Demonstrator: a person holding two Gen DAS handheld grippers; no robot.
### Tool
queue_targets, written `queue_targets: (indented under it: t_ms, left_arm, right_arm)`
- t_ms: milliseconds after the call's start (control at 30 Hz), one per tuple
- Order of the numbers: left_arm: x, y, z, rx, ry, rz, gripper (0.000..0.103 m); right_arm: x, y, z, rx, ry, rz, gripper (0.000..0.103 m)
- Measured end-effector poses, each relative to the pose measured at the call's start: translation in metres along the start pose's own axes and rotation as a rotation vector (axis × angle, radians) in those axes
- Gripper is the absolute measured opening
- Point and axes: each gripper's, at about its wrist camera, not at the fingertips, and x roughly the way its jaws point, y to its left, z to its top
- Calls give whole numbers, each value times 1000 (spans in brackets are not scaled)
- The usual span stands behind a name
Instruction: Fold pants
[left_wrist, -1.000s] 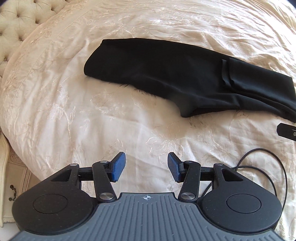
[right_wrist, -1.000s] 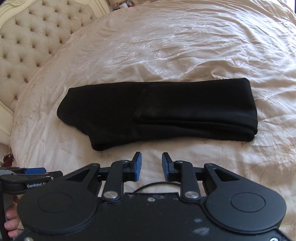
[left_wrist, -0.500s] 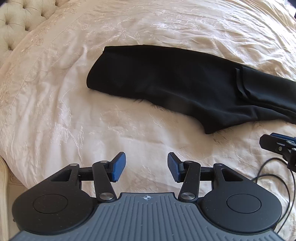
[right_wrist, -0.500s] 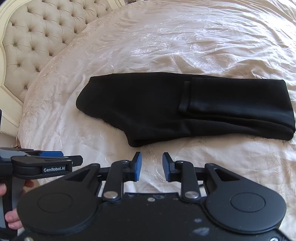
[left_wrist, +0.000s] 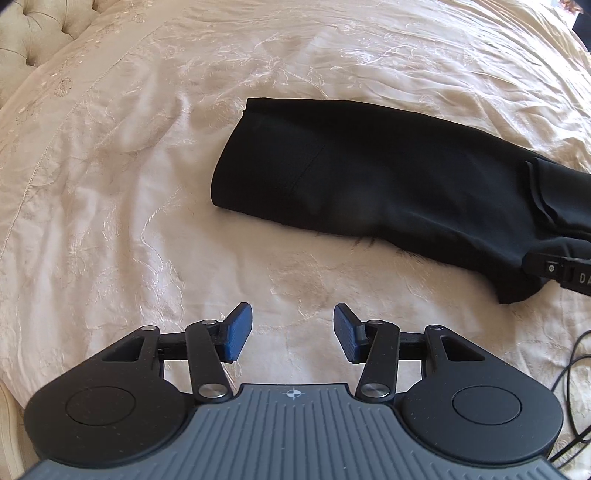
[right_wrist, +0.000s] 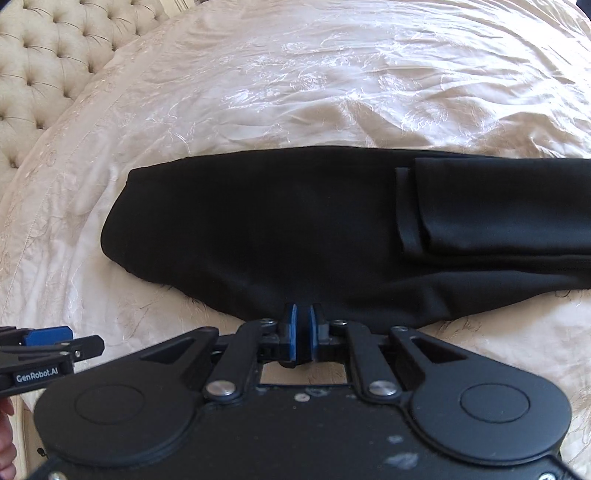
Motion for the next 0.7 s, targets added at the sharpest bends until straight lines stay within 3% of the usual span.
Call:
queue_targets:
  t_ms: [233,467,600,700]
  left_arm:
    - [16,24,20,-4,-15,-65,48]
    - [38,52,49,-75,-39,-148,49]
    - [58,68,60,-163,-6,-231,52]
    - [79,69,63,-186,26,-229,56]
  right_arm:
    - [31,4,-4,42,61,-90,9]
    - [44,17,0,-23,97,-151,8]
    - [46,18,3,-19,107,-159,8]
    - [49,18,7,-21,120,-157,8]
